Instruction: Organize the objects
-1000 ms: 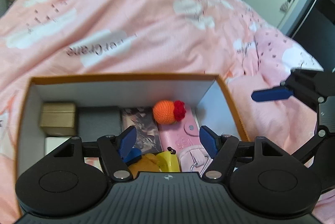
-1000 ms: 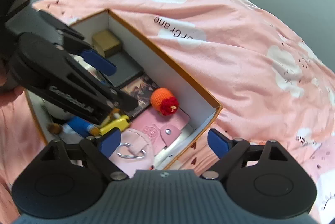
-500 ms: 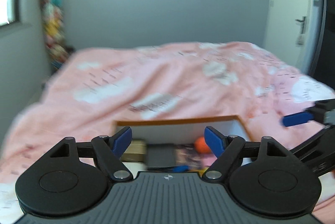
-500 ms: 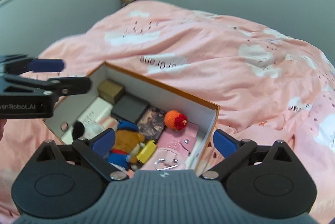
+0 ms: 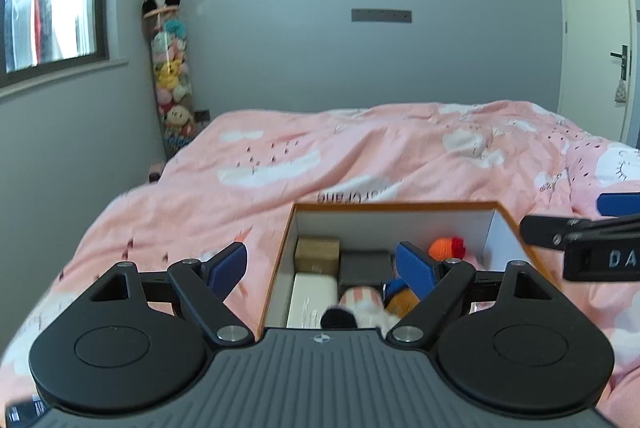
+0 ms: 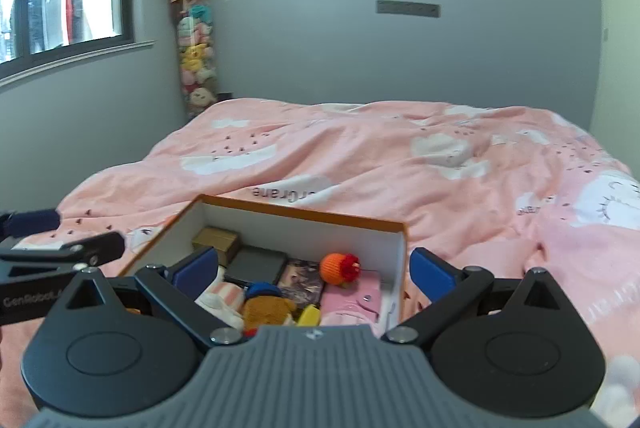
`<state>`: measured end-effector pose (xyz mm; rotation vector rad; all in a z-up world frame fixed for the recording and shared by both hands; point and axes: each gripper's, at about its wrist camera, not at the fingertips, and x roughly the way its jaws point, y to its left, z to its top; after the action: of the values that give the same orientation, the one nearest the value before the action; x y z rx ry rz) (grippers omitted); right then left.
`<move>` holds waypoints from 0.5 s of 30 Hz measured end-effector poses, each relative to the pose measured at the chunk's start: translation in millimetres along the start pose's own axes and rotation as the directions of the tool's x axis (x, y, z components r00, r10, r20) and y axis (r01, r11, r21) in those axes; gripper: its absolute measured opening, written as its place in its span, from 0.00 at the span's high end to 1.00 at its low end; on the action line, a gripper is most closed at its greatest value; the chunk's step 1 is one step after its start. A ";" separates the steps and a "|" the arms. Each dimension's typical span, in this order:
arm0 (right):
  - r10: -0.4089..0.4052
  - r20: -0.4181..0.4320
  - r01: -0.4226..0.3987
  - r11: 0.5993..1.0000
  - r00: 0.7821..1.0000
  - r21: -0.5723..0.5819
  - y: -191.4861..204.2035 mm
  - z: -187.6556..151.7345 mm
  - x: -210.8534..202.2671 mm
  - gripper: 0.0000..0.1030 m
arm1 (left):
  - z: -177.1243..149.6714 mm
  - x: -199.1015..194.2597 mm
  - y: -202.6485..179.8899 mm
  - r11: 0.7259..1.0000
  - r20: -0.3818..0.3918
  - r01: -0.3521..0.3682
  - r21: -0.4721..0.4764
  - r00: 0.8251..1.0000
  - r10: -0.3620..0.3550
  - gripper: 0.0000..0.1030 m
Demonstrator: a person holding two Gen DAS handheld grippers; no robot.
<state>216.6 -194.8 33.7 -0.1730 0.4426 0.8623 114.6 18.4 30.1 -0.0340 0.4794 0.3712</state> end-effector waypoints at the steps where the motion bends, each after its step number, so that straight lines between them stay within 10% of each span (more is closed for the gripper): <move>1: -0.009 0.002 0.009 1.000 1.000 0.010 1.2 -3.8 -0.3 0.01 | -4.1 0.8 0.8 1.000 -0.011 -0.003 -0.004 1.000 0.003 0.05; 15: -0.036 -0.074 0.040 0.998 0.997 0.048 6.1 -44.5 13.1 0.01 | -31.1 1.9 2.1 0.999 -0.072 0.028 -0.029 0.997 -0.030 0.05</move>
<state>205.7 -196.1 -11.8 -0.1677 0.5273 0.8087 101.7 17.4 1.8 -0.0821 0.5450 0.3489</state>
